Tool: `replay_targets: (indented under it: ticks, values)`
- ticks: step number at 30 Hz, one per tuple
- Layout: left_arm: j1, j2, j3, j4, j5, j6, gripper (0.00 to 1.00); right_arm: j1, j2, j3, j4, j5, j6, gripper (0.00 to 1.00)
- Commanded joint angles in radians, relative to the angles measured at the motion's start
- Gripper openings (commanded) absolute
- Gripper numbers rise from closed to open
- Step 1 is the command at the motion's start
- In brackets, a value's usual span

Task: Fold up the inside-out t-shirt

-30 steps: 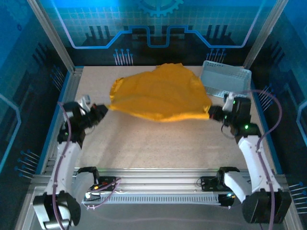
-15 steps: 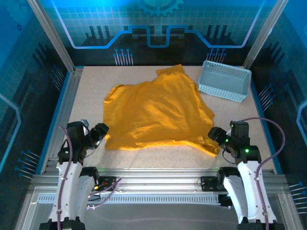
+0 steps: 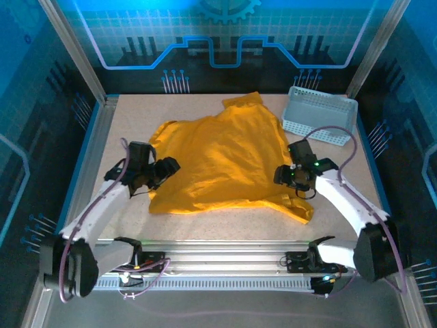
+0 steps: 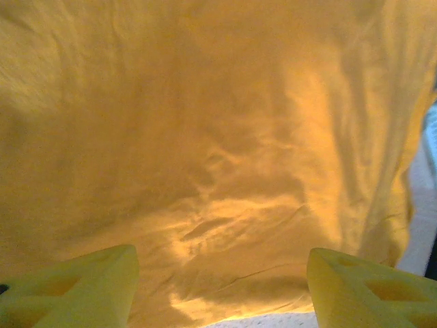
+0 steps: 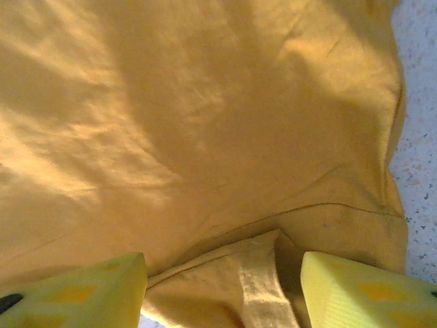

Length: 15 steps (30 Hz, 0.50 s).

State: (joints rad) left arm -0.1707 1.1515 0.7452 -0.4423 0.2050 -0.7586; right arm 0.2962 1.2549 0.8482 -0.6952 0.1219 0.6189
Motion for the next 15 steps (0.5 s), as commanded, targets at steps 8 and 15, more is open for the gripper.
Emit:
replay_targets:
  ticks: [8,15]
  values:
    - [-0.013,0.319,-0.026,0.172,-0.035,0.018,0.67,0.065,0.188,-0.023,0.0,0.112,0.046,0.44]
    - [0.05,0.421,-0.025,0.2,-0.077,-0.006,0.73,0.123,0.172,-0.056,-0.026,0.13,0.089,0.25]
